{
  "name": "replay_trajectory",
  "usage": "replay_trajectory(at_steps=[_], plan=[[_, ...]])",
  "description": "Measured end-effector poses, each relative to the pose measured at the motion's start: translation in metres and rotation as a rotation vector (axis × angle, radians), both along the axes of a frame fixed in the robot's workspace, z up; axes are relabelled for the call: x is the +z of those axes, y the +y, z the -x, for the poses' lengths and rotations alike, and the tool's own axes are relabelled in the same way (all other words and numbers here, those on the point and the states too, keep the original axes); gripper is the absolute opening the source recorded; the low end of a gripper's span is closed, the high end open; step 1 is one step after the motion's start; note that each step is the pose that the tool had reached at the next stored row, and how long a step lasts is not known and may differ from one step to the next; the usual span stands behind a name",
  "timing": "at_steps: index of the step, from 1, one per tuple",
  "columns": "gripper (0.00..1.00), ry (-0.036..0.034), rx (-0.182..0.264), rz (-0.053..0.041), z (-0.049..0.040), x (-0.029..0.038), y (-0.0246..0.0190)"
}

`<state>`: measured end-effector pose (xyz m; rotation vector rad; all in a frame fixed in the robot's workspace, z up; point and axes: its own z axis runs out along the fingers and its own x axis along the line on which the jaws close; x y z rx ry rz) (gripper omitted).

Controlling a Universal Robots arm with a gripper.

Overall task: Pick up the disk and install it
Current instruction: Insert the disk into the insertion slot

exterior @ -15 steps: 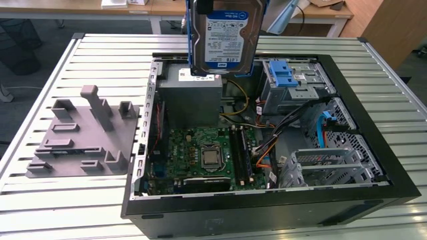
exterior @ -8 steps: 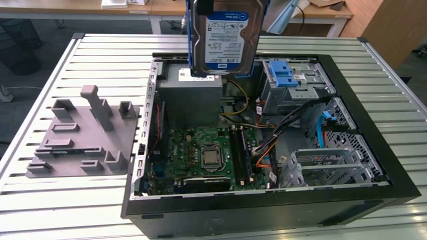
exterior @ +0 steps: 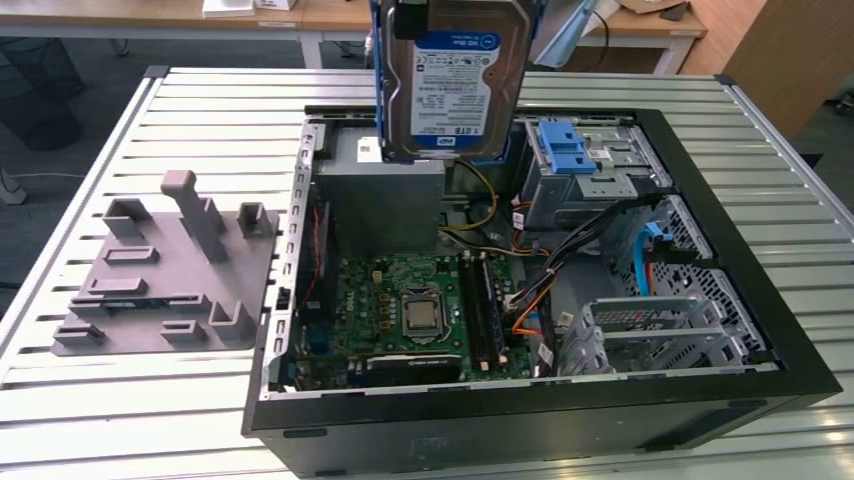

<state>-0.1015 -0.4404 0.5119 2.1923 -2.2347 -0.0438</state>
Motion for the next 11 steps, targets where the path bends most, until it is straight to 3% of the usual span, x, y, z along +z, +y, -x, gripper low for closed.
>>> replay_trajectory(at_steps=[4,9,11], plan=[[0.36,-0.0001,0.000,-0.0001,0.0001,-0.0003,-0.0077],[0.36,0.0000,0.000,0.0000,0.0000,-0.0006,-0.0244],[0.36,0.0000,0.000,0.0000,-0.0001,-0.0009,-0.0285]])
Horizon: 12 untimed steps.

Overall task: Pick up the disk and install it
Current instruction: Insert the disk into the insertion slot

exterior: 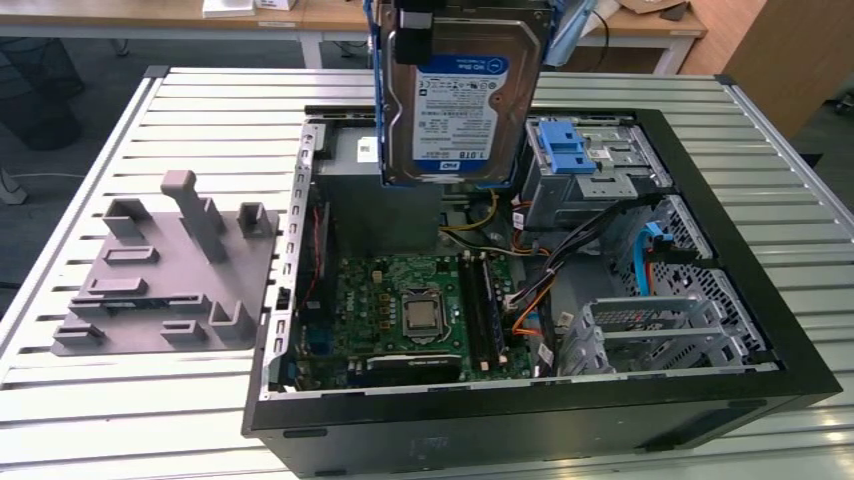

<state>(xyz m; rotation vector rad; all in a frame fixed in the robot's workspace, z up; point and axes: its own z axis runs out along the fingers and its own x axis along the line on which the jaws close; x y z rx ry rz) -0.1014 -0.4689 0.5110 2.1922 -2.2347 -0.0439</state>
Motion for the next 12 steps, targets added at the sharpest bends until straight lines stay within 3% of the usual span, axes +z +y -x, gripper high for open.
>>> replay_trajectory(at_steps=[2,6,8,12], plan=[[0.36,-0.0001,0.000,-0.0001,-0.0031,-0.0004,-0.0011],[0.36,0.0011,0.000,0.0000,-0.0202,-0.0009,-0.0017],[0.36,0.0013,0.000,0.0001,-0.0245,-0.0012,-0.0033],[0.36,0.0012,0.000,0.0000,-0.0257,-0.0019,-0.0132]])
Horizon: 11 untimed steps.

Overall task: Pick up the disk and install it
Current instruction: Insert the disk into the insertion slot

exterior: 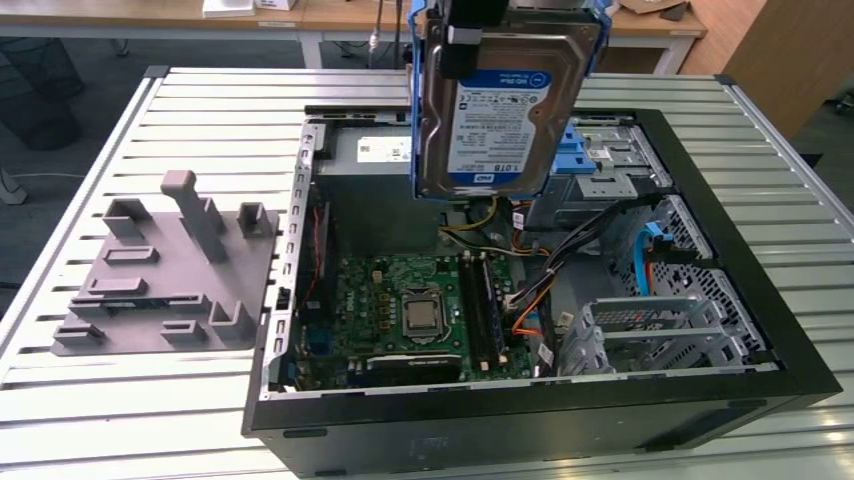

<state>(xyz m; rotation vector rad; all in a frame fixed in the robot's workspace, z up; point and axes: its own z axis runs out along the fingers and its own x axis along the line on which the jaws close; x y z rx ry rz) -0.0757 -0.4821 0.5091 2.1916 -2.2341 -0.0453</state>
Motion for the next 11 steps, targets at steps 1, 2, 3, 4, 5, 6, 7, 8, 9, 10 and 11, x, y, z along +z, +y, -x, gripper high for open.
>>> replay_trajectory(at_steps=[1,2,3,4,5,6,7,8,9,10,11], plan=[[0.36,0.0000,0.000,0.0001,0.0000,-0.0001,-0.0032],[0.36,0.0000,0.000,0.0001,0.0000,-0.0002,-0.0065],[0.36,-0.0001,0.000,-0.0002,0.0000,-0.0004,-0.0098],[0.36,0.0000,0.000,0.0000,0.0000,-0.0005,-0.0131],[0.36,0.0000,0.000,0.0001,0.0000,-0.0005,-0.0165],[0.36,0.0000,0.000,0.0001,0.0000,-0.0006,-0.0194],[0.36,-0.0001,0.000,-0.0001,0.0000,-0.0007,-0.0213],[0.36,0.0000,0.000,0.0000,0.0000,-0.0007,-0.0222],[0.36,0.0000,0.000,0.0001,0.0000,-0.0006,-0.0224],[0.36,0.0000,0.000,0.0001,0.0000,-0.0006,-0.0224],[0.36,0.0000,0.000,0.0000,0.0000,-0.0007,-0.0225]])
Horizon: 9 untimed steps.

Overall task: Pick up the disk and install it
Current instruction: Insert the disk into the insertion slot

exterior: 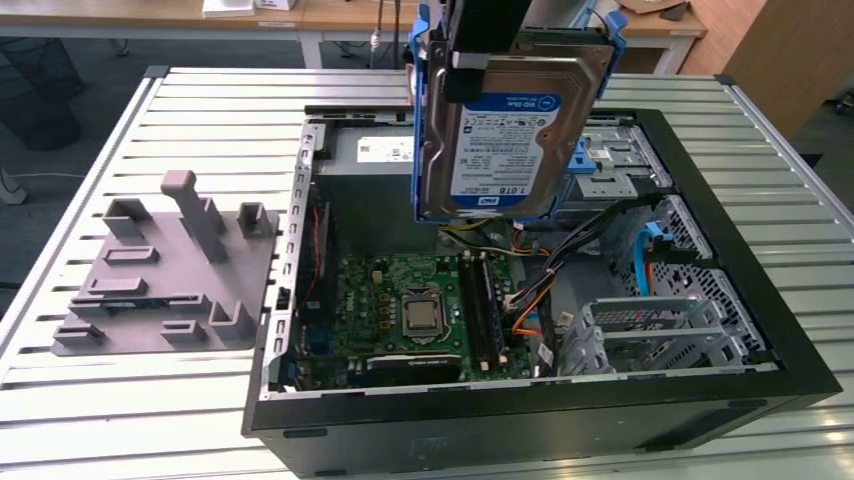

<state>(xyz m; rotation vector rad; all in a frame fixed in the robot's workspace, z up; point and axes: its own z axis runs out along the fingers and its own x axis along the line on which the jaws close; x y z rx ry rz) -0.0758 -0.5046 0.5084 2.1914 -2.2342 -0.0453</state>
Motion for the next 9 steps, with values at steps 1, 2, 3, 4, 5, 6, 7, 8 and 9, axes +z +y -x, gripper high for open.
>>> replay_trajectory(at_steps=[1,2,3,4,5,6,7,8,9], plan=[[0.36,0.0000,0.000,0.0000,0.0000,0.0000,0.0000],[0.36,0.0000,0.000,0.0000,0.0000,0.0000,-0.0007],[0.36,0.0000,0.000,0.0000,0.0000,0.0000,-0.0013],[0.36,0.0000,0.000,0.0000,0.0000,0.0000,-0.0013],[0.36,0.0000,0.000,0.0000,0.0000,0.0000,-0.0013],[0.36,0.0000,0.000,0.0001,0.0000,0.0001,-0.0013],[0.36,0.0000,0.000,0.0000,0.0000,0.0000,-0.0014],[0.36,0.0000,0.000,0.0000,0.0000,0.0000,-0.0014],[0.36,0.0000,0.000,0.0000,0.0000,0.0000,-0.0014]])
